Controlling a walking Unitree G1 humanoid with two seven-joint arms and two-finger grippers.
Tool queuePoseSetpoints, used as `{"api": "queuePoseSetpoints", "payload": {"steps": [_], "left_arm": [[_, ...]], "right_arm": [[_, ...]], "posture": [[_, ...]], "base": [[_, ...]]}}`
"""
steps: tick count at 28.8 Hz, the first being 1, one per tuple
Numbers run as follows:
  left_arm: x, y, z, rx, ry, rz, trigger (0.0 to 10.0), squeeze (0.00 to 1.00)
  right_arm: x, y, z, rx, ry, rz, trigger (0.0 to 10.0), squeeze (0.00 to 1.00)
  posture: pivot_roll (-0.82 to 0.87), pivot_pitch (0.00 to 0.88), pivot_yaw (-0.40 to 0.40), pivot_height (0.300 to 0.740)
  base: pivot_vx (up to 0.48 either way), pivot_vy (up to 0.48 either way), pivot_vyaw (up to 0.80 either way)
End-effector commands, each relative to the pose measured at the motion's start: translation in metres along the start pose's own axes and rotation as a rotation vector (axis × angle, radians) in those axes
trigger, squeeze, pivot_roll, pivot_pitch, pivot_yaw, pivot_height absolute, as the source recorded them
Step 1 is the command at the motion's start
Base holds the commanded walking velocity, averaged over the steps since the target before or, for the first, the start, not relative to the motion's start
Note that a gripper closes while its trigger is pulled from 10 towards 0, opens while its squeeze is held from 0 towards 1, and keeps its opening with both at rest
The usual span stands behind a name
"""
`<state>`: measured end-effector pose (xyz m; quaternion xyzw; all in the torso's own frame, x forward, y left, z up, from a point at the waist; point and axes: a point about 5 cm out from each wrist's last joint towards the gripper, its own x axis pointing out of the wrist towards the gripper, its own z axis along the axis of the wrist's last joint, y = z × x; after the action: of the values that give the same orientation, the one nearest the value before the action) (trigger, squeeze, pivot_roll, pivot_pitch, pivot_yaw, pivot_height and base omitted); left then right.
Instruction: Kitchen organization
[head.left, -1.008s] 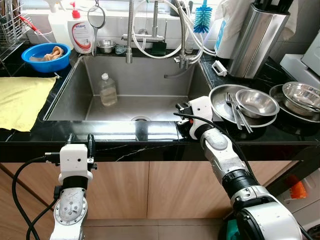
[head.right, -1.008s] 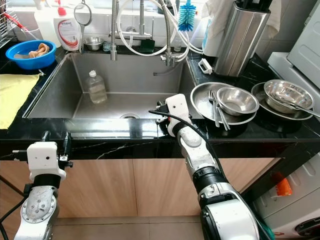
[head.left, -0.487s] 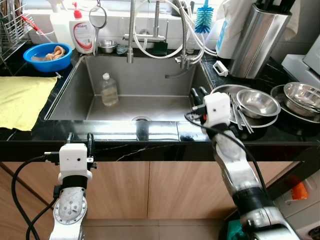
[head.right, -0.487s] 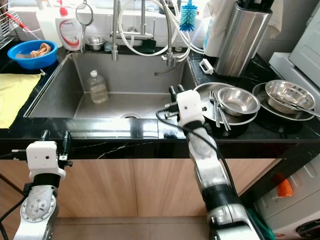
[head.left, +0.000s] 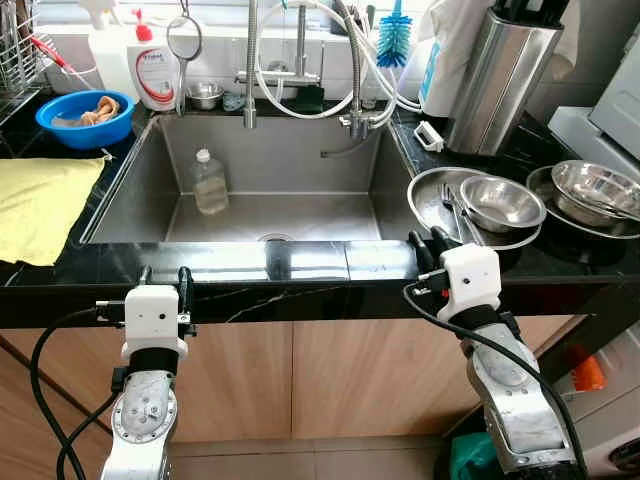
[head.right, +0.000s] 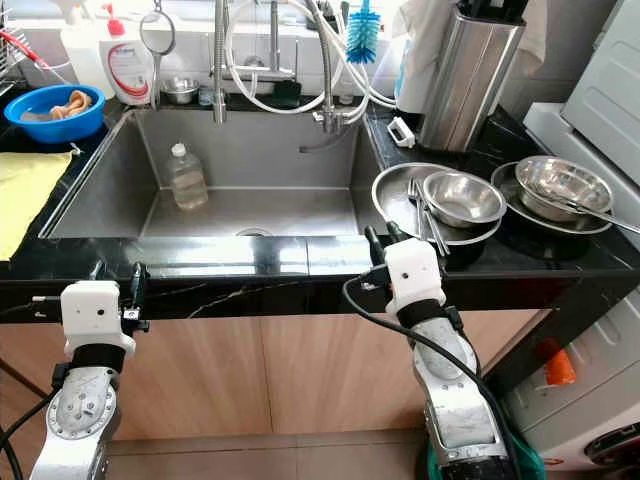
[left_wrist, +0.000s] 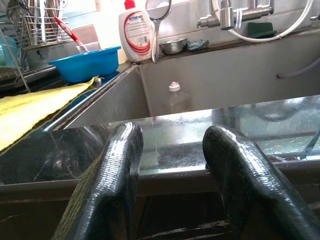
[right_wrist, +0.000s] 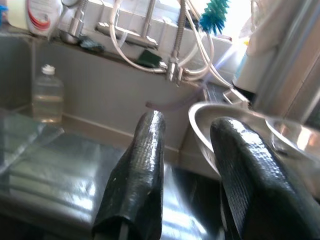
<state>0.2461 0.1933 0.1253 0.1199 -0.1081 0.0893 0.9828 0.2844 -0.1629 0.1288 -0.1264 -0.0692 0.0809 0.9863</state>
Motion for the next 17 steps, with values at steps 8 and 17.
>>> {"api": "queuePoseSetpoints", "payload": {"steps": [8,17], "left_arm": [[0.001,0.000,0.000,0.007,-0.011,-0.005,10.0,0.00],[-0.001,0.000,0.000,0.007,-0.005,-0.002,10.0,0.00]], "right_arm": [[-0.006,0.001,-0.018,0.021,0.093,-0.032,10.0,0.20],[-0.009,-0.006,-0.028,0.038,0.158,-0.091,10.0,0.00]], "posture": [[-0.06,0.000,-0.066,0.740],[-0.06,0.000,-0.068,0.740]], "base": [[0.000,0.000,0.00],[0.000,0.000,0.00]]}}
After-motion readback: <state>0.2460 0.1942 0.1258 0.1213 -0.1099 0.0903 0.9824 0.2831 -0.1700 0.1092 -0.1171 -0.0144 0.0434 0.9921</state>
